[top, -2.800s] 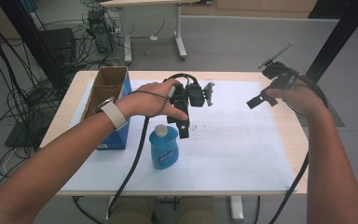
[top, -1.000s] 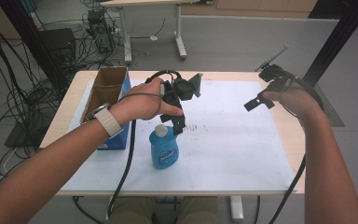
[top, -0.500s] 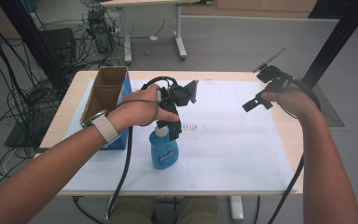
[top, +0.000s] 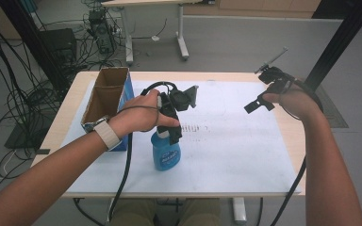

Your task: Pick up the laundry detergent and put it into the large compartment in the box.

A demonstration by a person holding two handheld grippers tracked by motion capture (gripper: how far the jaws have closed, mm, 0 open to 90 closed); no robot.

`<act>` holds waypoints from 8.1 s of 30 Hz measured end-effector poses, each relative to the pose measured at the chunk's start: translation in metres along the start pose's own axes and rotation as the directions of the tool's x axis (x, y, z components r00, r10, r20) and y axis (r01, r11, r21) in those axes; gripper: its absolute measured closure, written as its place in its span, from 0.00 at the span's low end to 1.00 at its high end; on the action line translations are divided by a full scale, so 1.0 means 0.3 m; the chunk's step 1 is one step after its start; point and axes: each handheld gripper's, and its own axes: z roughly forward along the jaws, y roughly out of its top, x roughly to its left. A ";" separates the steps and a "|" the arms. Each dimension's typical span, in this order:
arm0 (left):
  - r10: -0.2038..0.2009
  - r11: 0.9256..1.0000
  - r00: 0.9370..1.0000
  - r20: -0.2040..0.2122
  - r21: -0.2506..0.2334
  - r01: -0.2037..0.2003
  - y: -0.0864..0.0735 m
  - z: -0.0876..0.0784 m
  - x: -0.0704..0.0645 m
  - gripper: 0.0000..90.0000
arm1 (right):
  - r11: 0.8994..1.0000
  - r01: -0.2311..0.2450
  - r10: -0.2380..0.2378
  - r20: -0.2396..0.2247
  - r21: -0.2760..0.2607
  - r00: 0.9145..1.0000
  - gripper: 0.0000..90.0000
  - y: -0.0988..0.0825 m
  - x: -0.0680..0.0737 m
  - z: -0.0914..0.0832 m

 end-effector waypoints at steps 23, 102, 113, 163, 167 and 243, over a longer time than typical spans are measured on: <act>-0.026 1.000 1.000 -0.007 0.004 0.026 -0.006 0.037 -0.011 0.10 | 1.000 0.006 -0.006 -0.001 -0.005 1.000 0.09 0.000 0.008 0.000; -0.035 0.999 0.999 0.000 -0.025 0.035 -0.030 0.034 0.006 0.10 | 1.000 -0.002 0.002 0.002 0.001 1.000 0.09 0.011 0.009 -0.001; -0.038 0.999 0.999 0.002 -0.026 0.038 -0.029 0.035 0.009 0.10 | 1.000 -0.001 0.001 0.002 0.000 1.000 0.09 0.009 0.006 0.000; -0.038 0.999 0.999 0.007 -0.018 0.038 -0.019 0.102 -0.003 0.10 | 1.000 -0.010 0.010 -0.012 0.001 1.000 0.09 -0.010 -0.004 0.020; -0.039 0.999 0.999 0.010 -0.016 0.039 -0.019 0.118 -0.001 0.10 | 1.000 -0.010 0.010 -0.014 0.001 1.000 0.09 -0.012 -0.005 0.024; -0.058 0.998 0.998 -0.017 -0.016 0.058 -0.016 0.167 -0.014 0.43 | 1.000 -0.019 0.018 -0.016 -0.012 1.000 0.09 -0.030 -0.013 0.029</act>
